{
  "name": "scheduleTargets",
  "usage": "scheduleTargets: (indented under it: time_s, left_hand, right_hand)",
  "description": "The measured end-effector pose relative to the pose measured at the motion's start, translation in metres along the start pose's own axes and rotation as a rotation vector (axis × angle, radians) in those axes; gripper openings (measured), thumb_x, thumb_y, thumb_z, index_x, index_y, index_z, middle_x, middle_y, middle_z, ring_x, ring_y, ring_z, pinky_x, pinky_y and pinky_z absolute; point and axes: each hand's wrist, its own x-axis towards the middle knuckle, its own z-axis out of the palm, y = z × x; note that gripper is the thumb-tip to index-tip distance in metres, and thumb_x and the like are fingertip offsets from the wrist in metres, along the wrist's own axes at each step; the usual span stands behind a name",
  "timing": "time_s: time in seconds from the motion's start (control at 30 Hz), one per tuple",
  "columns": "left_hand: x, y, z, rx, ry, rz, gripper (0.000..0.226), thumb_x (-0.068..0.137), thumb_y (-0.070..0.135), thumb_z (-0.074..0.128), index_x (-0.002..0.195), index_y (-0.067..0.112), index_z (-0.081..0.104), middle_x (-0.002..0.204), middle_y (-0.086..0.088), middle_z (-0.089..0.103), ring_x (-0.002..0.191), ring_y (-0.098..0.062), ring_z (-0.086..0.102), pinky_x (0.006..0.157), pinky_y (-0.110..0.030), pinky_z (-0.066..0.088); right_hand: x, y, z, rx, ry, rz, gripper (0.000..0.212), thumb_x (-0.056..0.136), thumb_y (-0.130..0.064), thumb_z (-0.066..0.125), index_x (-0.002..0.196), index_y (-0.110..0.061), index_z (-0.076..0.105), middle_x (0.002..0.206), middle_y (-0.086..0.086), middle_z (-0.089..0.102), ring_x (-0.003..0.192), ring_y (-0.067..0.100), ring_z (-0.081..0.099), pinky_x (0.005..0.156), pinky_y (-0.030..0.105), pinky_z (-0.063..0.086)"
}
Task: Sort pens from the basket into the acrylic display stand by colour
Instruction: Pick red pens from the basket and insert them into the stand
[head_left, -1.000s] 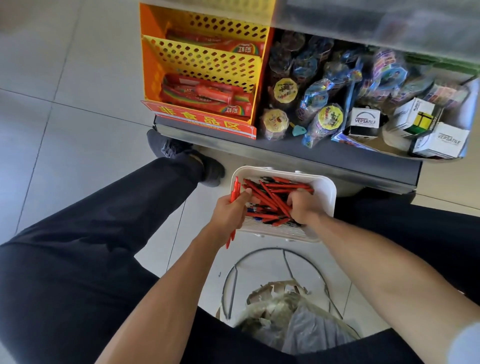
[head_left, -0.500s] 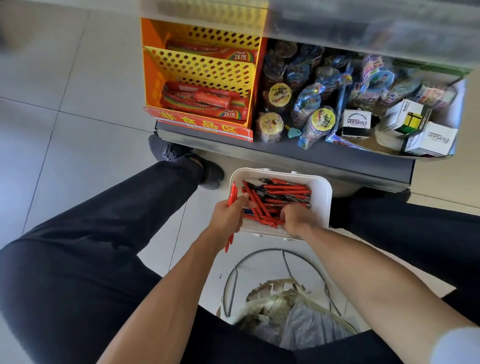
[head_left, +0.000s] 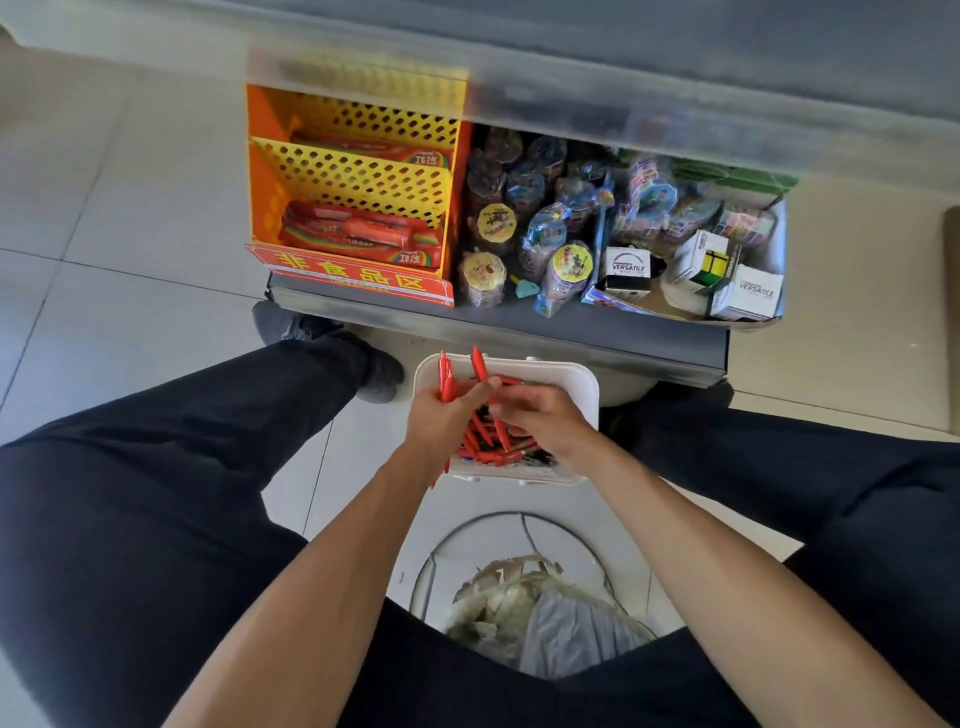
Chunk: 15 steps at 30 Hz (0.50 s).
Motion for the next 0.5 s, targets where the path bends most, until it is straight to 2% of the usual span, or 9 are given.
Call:
scheduleTargets:
  time_s: [0.07,0.17,0.27,0.37,0.43,0.5]
  left_hand:
    - [-0.003,0.004,0.003,0.003,-0.003,0.035,0.027,0.079,0.039,0.084,0.084,0.014,0.076,0.080,-0.005,0.077,0.077,-0.018,0.075,0.070,-0.031,0.061]
    - [-0.008,0.011,0.008,0.004,-0.018,0.025,0.020,0.089,0.027,0.075,0.080,0.010,0.071,0.077,-0.008,0.071,0.072,-0.021,0.070,0.064,-0.029,0.060]
    - [-0.010,0.015,0.007,0.018,-0.007,0.006,0.019,0.096,0.023,0.064,0.081,0.011,0.070,0.075,-0.005,0.069,0.070,-0.019,0.066,0.061,-0.026,0.056]
    - [-0.007,0.015,0.000,-0.025,0.007,-0.031,0.027,0.099,0.030,0.060,0.081,0.012,0.066,0.070,0.000,0.066,0.065,-0.015,0.064,0.055,-0.021,0.051]
    - [-0.004,0.013,-0.007,-0.055,0.022,-0.026,0.029,0.101,0.032,0.058,0.081,0.011,0.062,0.069,0.001,0.065,0.065,-0.016,0.062,0.061,-0.024,0.050]
    - [0.001,0.009,-0.013,-0.084,0.030,-0.002,0.029,0.102,0.033,0.057,0.088,0.008,0.062,0.073,-0.001,0.067,0.068,-0.017,0.063,0.068,-0.025,0.054]
  right_hand:
    - [-0.007,-0.006,0.008,0.041,-0.052,-0.032,0.031,0.088,-0.009,0.077,0.118,-0.015,0.072,0.102,0.009,0.078,0.101,0.024,0.074,0.093,0.035,0.058]
    - [-0.012,-0.008,0.018,0.177,0.026,-0.021,0.036,0.079,0.005,0.080,0.106,-0.012,0.063,0.084,0.005,0.077,0.084,0.021,0.075,0.090,0.042,0.058]
    - [-0.013,-0.005,0.023,0.223,0.029,0.010,0.038,0.079,0.010,0.078,0.105,-0.007,0.055,0.075,0.003,0.076,0.077,0.018,0.074,0.079,0.034,0.058]
    - [-0.012,-0.004,0.023,0.261,-0.005,0.049,0.031,0.084,0.001,0.076,0.108,-0.009,0.060,0.090,0.007,0.078,0.086,0.021,0.075,0.087,0.035,0.057]
    - [-0.008,-0.003,0.021,0.236,0.041,0.090,0.026,0.088,-0.006,0.075,0.111,-0.011,0.064,0.092,0.005,0.077,0.081,0.016,0.074,0.076,0.025,0.058]
    - [-0.001,0.004,0.017,0.065,0.150,0.124,0.023,0.088,-0.008,0.076,0.109,-0.012,0.067,0.088,0.004,0.074,0.074,0.013,0.071,0.063,0.016,0.053]
